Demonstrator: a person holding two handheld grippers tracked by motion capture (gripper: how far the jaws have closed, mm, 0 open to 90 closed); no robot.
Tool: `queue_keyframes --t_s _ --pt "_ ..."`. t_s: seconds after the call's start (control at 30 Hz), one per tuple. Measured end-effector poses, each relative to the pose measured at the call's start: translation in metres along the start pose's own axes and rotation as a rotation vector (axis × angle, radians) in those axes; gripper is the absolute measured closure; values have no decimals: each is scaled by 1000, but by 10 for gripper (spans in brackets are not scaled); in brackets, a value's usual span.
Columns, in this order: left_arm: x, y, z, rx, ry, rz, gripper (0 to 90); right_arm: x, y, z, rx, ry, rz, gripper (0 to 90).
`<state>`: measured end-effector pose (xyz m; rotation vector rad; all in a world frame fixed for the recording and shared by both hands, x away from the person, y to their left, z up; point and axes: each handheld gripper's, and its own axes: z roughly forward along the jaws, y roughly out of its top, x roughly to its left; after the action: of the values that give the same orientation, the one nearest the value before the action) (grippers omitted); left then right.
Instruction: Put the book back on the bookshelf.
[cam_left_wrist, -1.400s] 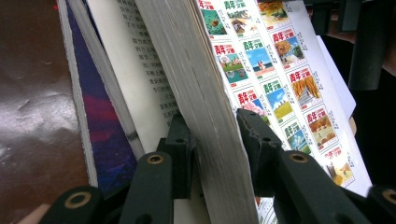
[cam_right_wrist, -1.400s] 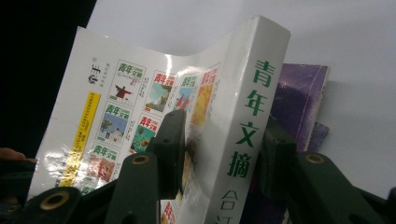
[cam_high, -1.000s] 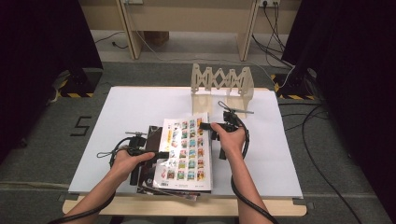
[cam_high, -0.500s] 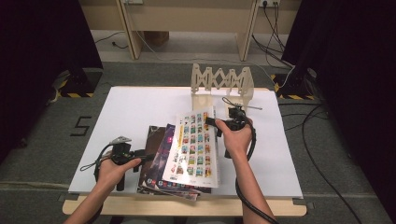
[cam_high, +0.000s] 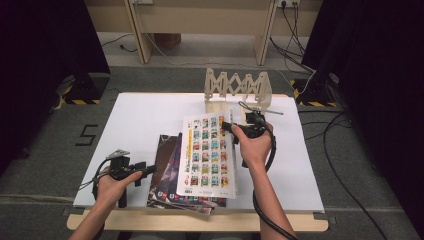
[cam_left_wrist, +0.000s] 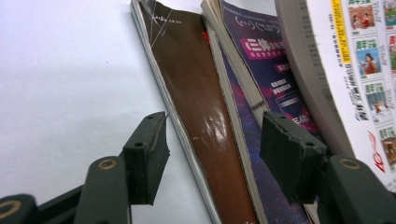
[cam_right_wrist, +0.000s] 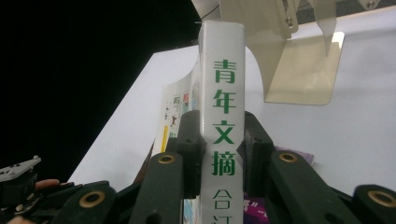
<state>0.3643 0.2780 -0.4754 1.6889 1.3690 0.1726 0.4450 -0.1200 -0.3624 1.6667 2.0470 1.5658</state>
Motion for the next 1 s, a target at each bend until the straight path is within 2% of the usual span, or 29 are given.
queue_keyframes --t_s 0.23,0.7,1.0 --pt "1 -1 -1 0 8 4 409 6 5 -9 -42 -19 -34 740" --pt "2 -2 0 -3 4 -3 410 13 23 -32 -155 -106 -104 740" --pt "2 -2 -1 -3 5 -1 411 13 28 -41 -195 -148 -121 740"
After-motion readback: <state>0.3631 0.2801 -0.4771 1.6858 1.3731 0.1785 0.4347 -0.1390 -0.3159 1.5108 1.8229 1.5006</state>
